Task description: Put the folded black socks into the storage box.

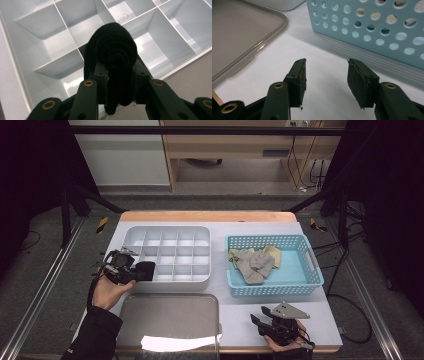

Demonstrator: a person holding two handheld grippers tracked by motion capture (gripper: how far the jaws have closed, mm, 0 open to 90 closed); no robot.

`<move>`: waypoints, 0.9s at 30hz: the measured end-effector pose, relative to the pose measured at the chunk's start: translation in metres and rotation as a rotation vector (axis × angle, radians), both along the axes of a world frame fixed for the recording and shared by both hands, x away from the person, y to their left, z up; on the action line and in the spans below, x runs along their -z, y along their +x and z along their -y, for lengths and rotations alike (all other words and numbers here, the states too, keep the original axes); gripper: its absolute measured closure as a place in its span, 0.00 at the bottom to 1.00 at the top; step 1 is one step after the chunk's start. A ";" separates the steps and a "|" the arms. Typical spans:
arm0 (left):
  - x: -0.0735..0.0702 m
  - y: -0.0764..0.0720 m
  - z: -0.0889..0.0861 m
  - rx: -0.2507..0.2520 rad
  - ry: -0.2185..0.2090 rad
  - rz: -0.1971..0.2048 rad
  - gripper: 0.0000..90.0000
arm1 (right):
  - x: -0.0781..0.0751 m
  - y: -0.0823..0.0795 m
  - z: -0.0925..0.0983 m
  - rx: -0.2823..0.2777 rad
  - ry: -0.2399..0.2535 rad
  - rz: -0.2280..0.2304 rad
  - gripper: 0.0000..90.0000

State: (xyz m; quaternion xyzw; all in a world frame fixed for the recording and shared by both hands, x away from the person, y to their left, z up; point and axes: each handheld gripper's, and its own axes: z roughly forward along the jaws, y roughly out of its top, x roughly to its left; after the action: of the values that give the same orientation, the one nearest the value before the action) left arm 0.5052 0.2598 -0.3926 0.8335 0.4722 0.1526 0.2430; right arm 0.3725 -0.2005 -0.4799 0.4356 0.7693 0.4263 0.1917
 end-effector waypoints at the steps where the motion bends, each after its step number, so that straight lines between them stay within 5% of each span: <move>1: 0.001 0.000 0.001 0.002 0.008 -0.005 0.79 | 0.000 0.000 0.000 0.000 0.000 0.000 0.55; 10: 0.011 0.007 0.001 -0.011 -0.007 -0.050 0.80 | 0.001 0.000 -0.001 -0.006 -0.003 -0.003 0.55; 14: 0.011 0.006 0.000 -0.021 -0.016 -0.041 0.77 | 0.001 0.000 -0.002 -0.008 -0.003 -0.006 0.55; 21: -0.002 -0.004 -0.007 -0.056 -0.079 0.053 0.55 | 0.001 0.000 -0.001 -0.003 0.004 -0.012 0.54; 24: -0.007 -0.004 -0.005 -0.062 -0.066 0.115 0.51 | 0.001 0.000 -0.001 -0.006 -0.002 -0.005 0.54; 27: -0.003 0.002 0.000 -0.045 -0.063 0.121 0.49 | 0.001 0.000 -0.001 -0.009 -0.004 -0.003 0.54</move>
State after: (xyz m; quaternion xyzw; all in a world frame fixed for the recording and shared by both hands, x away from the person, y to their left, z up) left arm 0.5071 0.2594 -0.3891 0.8039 0.4799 0.1931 0.2936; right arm 0.3728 -0.1995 -0.4808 0.4326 0.7723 0.4248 0.1895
